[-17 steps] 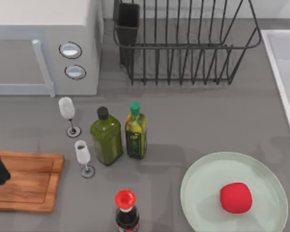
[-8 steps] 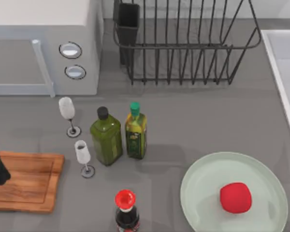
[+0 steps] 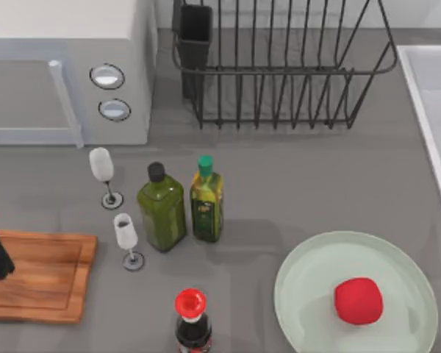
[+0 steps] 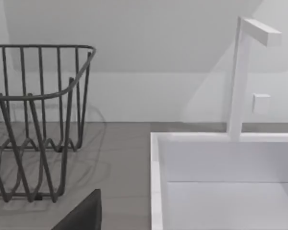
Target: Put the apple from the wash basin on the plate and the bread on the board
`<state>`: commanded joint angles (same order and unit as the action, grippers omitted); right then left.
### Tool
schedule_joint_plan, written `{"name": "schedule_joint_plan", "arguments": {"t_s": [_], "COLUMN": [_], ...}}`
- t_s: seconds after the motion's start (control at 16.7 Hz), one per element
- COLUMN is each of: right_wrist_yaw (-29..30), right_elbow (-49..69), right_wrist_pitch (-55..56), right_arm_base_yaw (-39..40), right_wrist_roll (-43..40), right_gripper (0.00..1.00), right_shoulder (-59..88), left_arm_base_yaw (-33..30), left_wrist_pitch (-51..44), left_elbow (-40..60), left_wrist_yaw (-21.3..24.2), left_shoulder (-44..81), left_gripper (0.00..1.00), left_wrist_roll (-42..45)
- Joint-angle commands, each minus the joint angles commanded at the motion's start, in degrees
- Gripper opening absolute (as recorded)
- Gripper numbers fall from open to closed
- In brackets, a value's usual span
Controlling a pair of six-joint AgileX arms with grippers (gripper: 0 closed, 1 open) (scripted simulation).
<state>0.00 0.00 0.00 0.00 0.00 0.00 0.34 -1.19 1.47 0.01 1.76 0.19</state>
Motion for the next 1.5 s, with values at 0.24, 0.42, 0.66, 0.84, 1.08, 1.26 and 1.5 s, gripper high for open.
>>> {"name": "schedule_joint_plan", "arguments": {"t_s": [0.24, 0.42, 0.66, 0.84, 1.08, 1.26, 1.5], "right_wrist_yaw": [0.0, 0.0, 0.0, 0.0, 0.0, 0.0, 0.0], "right_elbow": [0.0, 0.0, 0.0, 0.0, 0.0, 0.0, 0.0], "right_wrist_pitch": [0.0, 0.0, 0.0, 0.0, 0.0, 0.0, 0.0], "right_arm_base_yaw": [0.0, 0.0, 0.0, 0.0, 0.0, 0.0, 0.0], "right_wrist_roll": [0.0, 0.0, 0.0, 0.0, 0.0, 0.0, 0.0], "right_gripper": [1.0, 1.0, 1.0, 1.0, 1.0, 1.0, 1.0], "right_shoulder": [0.0, 0.0, 0.0, 0.0, 0.0, 0.0, 0.0], "left_arm_base_yaw": [1.93, 4.15, 7.58, 10.16, 13.2, 14.97, 16.41], "left_wrist_pitch": [-6.65, -14.14, -25.61, -34.23, -44.33, -50.13, -54.67], "left_elbow": [8.21, 17.56, 31.91, 42.65, 55.23, 62.41, 68.02], "left_wrist_yaw": [0.06, 0.09, 0.09, 0.08, 0.05, 0.04, 0.02], "left_shoulder": [10.79, 25.02, 47.86, 63.36, 82.03, 92.78, 101.04], "left_gripper": [1.0, 1.0, 1.0, 1.0, 1.0, 1.0, 1.0], "left_wrist_roll": [1.04, 2.22, 4.03, 5.4, 6.97, 7.83, 8.45]}}
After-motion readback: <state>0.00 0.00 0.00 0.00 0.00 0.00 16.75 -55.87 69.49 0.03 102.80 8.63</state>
